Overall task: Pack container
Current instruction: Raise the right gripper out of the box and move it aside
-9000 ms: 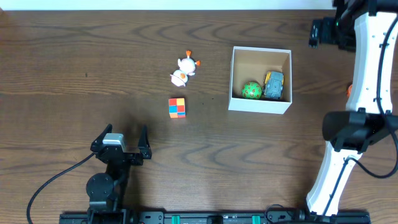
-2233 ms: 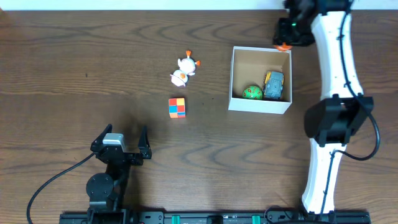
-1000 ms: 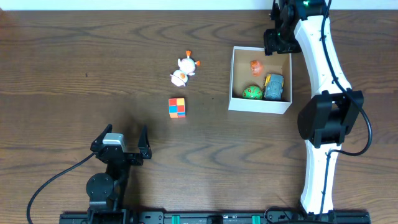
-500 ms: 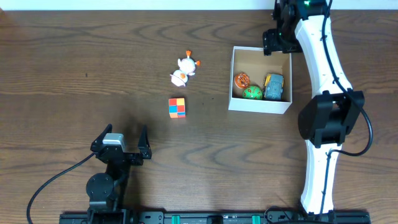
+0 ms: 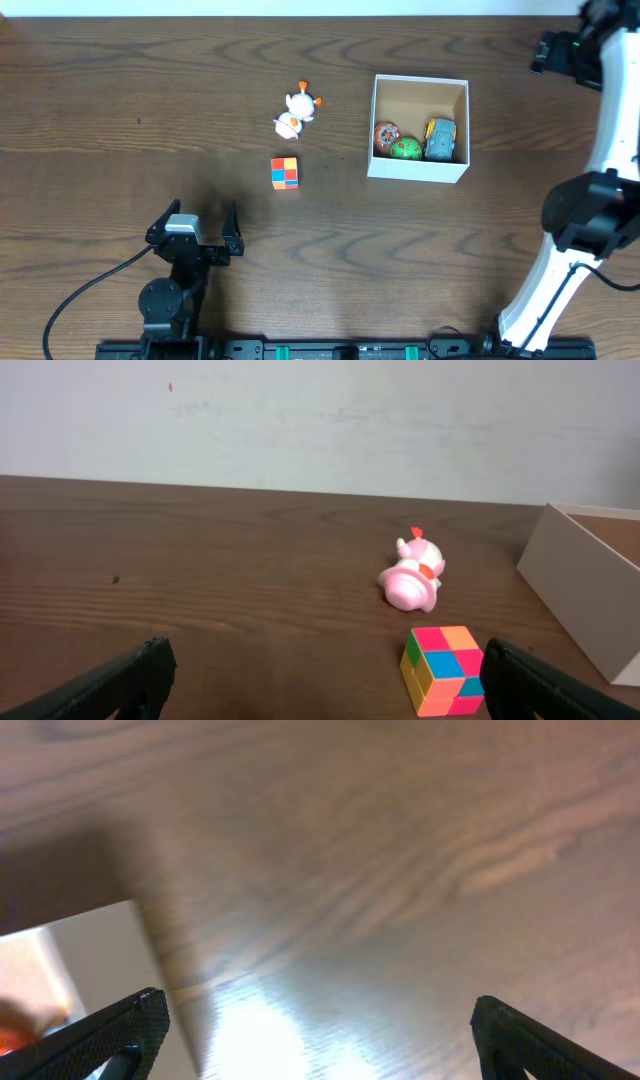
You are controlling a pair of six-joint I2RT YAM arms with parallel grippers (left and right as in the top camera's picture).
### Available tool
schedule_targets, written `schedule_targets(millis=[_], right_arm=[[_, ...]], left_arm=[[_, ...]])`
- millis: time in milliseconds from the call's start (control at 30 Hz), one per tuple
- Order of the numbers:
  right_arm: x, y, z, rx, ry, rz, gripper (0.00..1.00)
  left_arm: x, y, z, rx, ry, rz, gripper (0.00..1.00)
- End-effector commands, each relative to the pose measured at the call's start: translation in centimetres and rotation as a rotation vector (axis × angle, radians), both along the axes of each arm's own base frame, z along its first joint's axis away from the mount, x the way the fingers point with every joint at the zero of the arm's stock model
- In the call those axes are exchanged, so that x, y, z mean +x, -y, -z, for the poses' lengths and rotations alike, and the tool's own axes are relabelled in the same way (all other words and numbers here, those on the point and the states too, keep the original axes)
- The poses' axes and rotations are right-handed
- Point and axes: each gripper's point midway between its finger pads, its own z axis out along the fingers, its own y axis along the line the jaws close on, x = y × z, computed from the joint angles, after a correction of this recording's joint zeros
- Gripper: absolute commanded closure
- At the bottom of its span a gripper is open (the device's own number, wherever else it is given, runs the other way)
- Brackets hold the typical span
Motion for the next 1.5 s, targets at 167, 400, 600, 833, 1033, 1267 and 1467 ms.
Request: schedule_targets(millis=[167, 400, 600, 833, 1033, 1267, 1467], right_arm=[[-1.2, 2.2, 5.0, 0.073, -0.06, 0.074, 0.01], [-1.1, 3.1, 8.6, 0.077, -0.07, 0.092, 0.01], [-0.6, 3.3, 9.3, 0.07, -0.048, 0.093, 0.01], [-0.5, 3.3, 11.1, 0.069, -0.048, 0.093, 0.01], [-0.7, 3.3, 11.5, 0.072, -0.055, 0.093, 0.01], [-1.0, 3.2, 12.0, 0.076, -0.067, 0.094, 0.01], [-1.6, 2.9, 13.4, 0.083, -0.09, 0.094, 0.01]], left_arm=[[-0.1, 0.3, 1.5, 0.012, -0.045, 0.016, 0.02], [-0.1, 0.3, 1.5, 0.012, -0.045, 0.016, 0.02], [-0.1, 0.3, 1.5, 0.012, -0.045, 0.016, 0.02], [-0.1, 0.3, 1.5, 0.012, -0.045, 0.016, 0.02], [-0.1, 0.3, 1.5, 0.012, -0.045, 0.016, 0.02], [-0.1, 0.3, 1.5, 0.012, -0.045, 0.016, 0.02], [-0.1, 0.3, 1.5, 0.012, -0.045, 0.016, 0.02]])
